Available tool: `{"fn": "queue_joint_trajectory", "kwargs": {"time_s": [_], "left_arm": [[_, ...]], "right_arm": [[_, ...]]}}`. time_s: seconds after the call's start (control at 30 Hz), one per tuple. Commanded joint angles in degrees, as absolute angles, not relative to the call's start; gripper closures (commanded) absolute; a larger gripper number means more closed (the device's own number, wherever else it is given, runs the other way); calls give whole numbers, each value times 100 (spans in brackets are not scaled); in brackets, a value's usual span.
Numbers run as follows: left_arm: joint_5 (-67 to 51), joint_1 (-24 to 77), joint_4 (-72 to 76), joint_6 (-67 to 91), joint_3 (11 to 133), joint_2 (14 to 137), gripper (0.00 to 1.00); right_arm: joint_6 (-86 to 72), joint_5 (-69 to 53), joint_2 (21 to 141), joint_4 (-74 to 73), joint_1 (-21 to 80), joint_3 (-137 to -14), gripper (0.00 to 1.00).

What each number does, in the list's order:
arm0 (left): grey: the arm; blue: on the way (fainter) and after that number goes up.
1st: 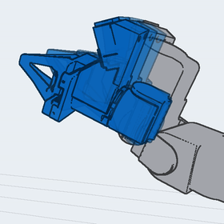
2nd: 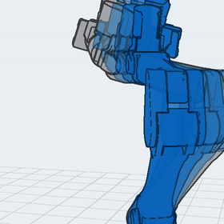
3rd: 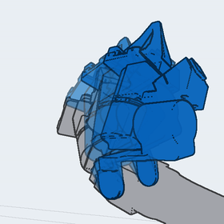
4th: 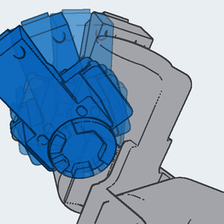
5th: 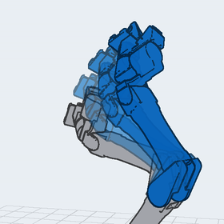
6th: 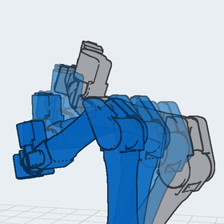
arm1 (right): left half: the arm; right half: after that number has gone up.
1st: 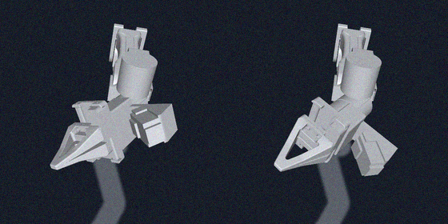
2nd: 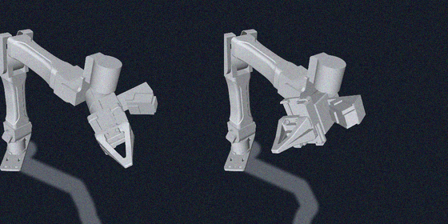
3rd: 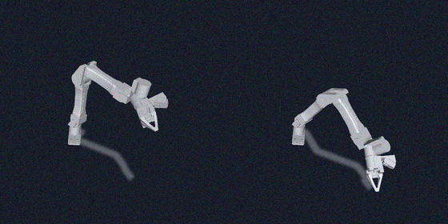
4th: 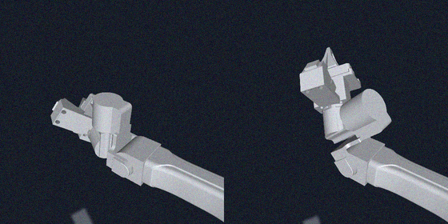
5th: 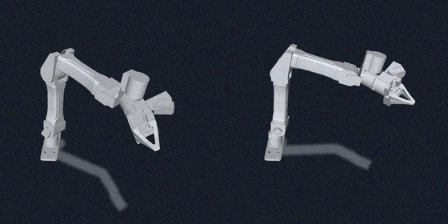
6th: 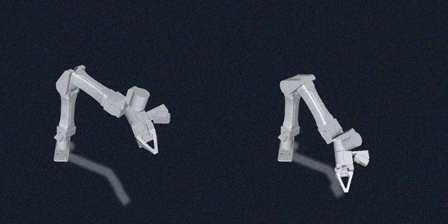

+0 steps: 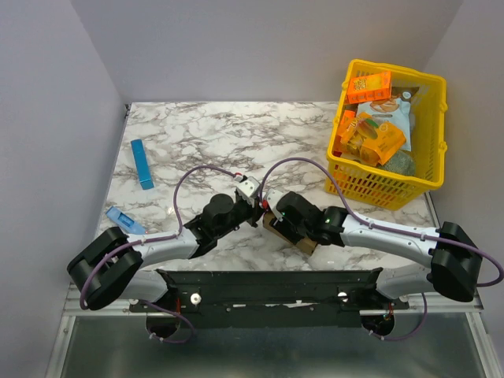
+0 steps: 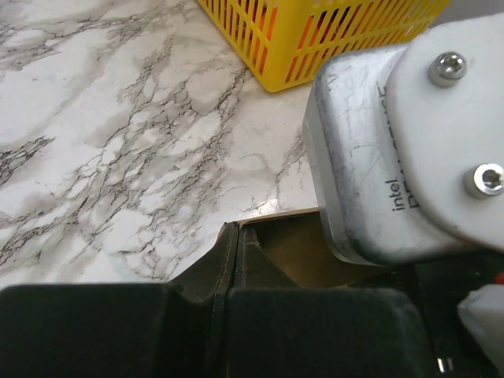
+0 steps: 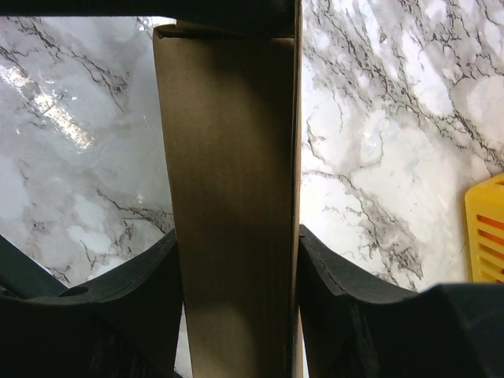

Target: Fold the paper box

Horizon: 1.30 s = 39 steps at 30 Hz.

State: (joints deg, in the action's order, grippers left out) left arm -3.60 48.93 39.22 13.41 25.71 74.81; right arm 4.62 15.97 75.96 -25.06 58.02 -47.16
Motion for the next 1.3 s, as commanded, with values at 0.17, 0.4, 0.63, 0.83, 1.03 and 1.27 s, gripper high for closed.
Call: {"fn": "queue_joint_trajectory", "kwargs": {"time_s": [0.17, 0.4, 0.63, 0.83, 1.03, 1.27], "left_arm": [[104, 5036, 3401, 1907, 2136, 7778, 100], [307, 5045, 3436, 2039, 1951, 7813, 100], [448, 5071, 3472, 2127, 1846, 7822, 100], [580, 5142, 3410, 2109, 1863, 7805, 100], [528, 5133, 2945, 2136, 2109, 7366, 75], [563, 4975, 2146, 2065, 2311, 6163, 24]], "right_arm": [[299, 1749, 7752, -2347, 5801, -4500, 56], [281, 1758, 7708, -2320, 5801, -4482, 56], [290, 1775, 7699, -2303, 5801, -4465, 56], [299, 1889, 7647, -2303, 5810, -4439, 56], [544, 1776, 7515, -2110, 5801, -4289, 56], [834, 1538, 7295, -1775, 5809, -4061, 56]]}}
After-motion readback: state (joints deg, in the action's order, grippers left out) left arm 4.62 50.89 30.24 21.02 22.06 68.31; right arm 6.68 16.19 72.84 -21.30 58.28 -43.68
